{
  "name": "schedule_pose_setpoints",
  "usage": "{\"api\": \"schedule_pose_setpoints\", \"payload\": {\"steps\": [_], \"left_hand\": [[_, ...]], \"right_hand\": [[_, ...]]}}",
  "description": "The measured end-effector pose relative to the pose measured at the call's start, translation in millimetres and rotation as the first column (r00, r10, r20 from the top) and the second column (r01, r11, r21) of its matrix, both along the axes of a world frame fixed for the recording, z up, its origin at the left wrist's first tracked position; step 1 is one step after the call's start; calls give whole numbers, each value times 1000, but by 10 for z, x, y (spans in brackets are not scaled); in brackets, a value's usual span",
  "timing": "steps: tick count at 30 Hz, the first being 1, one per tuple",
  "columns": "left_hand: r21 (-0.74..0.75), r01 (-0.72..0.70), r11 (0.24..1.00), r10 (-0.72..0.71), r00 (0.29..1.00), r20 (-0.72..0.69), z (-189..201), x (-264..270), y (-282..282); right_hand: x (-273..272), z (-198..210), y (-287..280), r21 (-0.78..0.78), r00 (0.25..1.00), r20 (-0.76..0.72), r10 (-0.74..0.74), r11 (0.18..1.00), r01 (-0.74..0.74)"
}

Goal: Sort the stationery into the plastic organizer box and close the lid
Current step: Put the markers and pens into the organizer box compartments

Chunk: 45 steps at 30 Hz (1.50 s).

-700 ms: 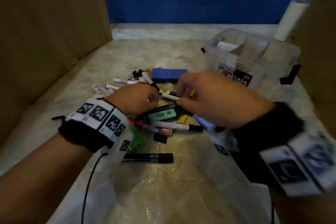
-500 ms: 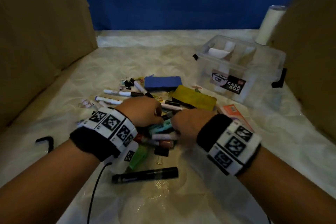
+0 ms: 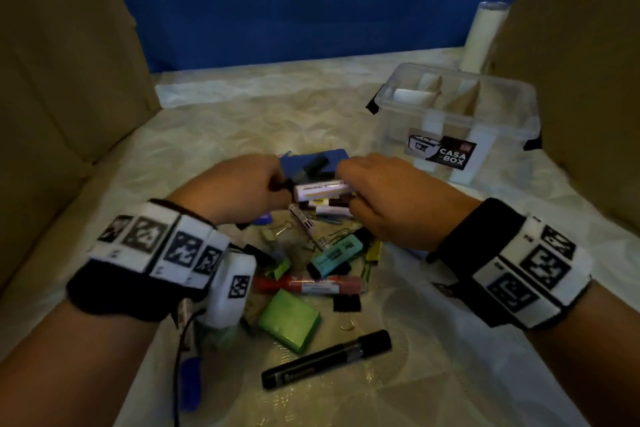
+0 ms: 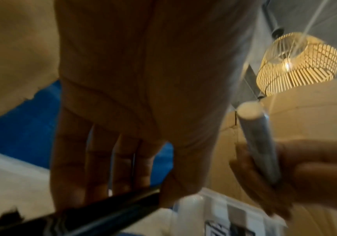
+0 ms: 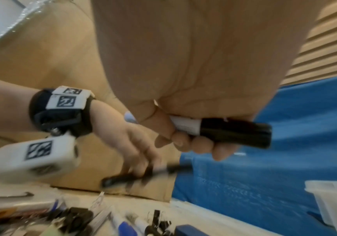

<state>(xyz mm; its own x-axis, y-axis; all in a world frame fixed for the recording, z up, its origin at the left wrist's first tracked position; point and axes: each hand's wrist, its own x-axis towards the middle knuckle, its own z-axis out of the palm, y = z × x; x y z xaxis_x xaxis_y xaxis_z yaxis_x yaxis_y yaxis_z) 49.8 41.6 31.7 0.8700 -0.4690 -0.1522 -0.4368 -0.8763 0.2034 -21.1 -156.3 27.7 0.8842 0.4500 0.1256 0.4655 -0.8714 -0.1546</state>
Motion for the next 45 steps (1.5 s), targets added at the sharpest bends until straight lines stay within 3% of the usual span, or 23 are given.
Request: {"api": "schedule_pose_setpoints", "payload": {"steps": [3,7,12,15,19,24,26,29,33,34,35,36,39,41,44,45], "left_hand": [[-115,-124,986,132,989,70,84,71,264],[-76,-157,985,165,980,111,36,255,319],[-32,-162,986,161,987,-29,-124,450,262],[9,-140,990,141,990,-21,-184,475,208],[76,-97,992,95,995,38,-313,446,-25],[180,-27,983,40,997,-67,-423,429,-189],[201,-2,980,11,999,-44,-482,439,-201],[218,2,976,5,1000,-31,-522,424,-225],[220,-14,975,18,1000,-13,-508,378,-298],[220,-16,975,17,1000,-3,-515,375,-304],[221,-13,975,13,1000,3,-515,372,-307],[212,-7,977,6,1000,6,-511,366,-305],[170,17,985,-18,1000,5,-460,339,-329],[148,40,988,-43,999,20,-414,311,-348],[116,80,990,-86,995,45,-391,268,-346],[116,91,989,-98,994,53,-382,246,-346]], "right_hand": [[6,-131,72,-155,999,-40,19,988,-25],[50,-338,192,-382,977,-213,-29,922,-56],[114,-510,229,-474,968,-233,-97,880,-26],[134,-502,160,-378,954,-266,-138,925,29],[127,-384,-110,-65,964,-211,-164,986,154],[102,-98,-501,325,947,-227,-227,899,294],[104,74,-687,484,935,-233,-267,802,349],[246,327,-1066,722,888,-257,-382,535,439],[662,440,-1590,848,771,-447,-453,59,526],[776,453,-1706,836,730,-490,-477,-18,549],[892,459,-1822,812,676,-505,-537,-30,583],[975,480,-1907,776,619,-496,-609,9,630],[1069,484,-2028,539,485,-457,-745,202,818],[1105,399,-2060,389,495,-414,-764,343,855],[1132,384,-2032,144,408,-283,-868,383,913],[1141,393,-2007,103,453,-266,-851,442,891]]}}
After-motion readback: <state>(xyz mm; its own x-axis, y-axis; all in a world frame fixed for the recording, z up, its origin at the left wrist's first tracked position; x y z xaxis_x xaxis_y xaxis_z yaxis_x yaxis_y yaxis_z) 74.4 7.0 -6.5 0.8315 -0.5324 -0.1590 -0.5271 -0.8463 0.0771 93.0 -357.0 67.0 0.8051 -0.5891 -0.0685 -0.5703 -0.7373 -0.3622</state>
